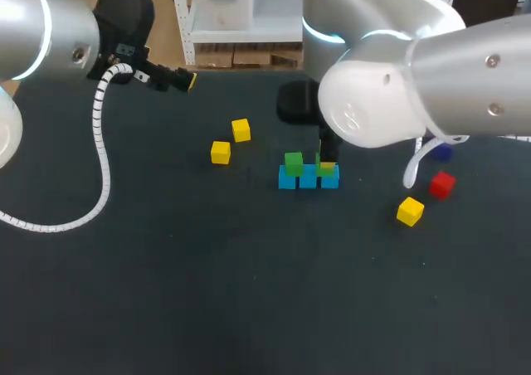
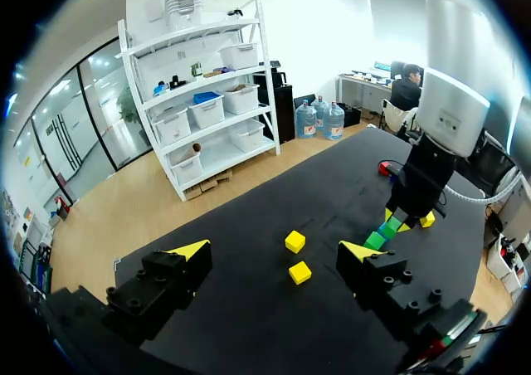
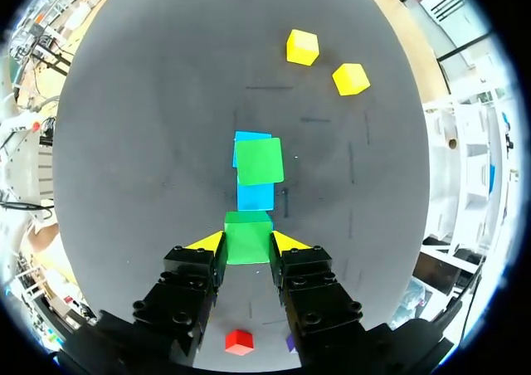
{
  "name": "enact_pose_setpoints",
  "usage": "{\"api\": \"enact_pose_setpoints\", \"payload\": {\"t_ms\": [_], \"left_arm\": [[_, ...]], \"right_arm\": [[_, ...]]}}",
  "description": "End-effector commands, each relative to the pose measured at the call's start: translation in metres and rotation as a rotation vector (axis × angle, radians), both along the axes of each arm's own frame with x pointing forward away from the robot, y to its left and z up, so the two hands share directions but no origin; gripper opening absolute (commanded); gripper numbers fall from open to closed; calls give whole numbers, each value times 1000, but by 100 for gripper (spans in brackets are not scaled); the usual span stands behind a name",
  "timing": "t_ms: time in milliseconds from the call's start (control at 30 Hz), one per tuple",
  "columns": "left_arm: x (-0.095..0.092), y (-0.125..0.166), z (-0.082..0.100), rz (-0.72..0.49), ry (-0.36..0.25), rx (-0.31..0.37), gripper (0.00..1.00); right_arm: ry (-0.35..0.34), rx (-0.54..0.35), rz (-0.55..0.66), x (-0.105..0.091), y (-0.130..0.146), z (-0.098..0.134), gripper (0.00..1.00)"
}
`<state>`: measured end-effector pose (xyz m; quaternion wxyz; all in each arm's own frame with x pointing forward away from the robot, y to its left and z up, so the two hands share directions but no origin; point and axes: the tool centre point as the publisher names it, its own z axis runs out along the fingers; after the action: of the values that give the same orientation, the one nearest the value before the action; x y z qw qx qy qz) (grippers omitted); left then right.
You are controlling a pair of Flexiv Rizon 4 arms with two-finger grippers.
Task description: Place the blue cubes, place green cubes on the blue cubes, place the yellow cubes on the green cubes, then place the red cubes on the yellow cubes, and place purple cube on the red cubes.
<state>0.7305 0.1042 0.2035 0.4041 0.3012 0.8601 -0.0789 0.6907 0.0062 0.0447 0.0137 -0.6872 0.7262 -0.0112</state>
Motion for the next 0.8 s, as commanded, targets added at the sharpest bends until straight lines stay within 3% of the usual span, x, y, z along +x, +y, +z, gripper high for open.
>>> {"api": "enact_pose_setpoints", "payload": {"t_ms": [33, 800], "left_arm": [[0, 1, 0, -2, 0, -1, 100], [0, 1, 0, -2, 0, -1, 100]], "right_arm": [[8, 0, 3, 2, 1, -1, 0], [19, 1, 7, 2, 3, -8, 0]]}}
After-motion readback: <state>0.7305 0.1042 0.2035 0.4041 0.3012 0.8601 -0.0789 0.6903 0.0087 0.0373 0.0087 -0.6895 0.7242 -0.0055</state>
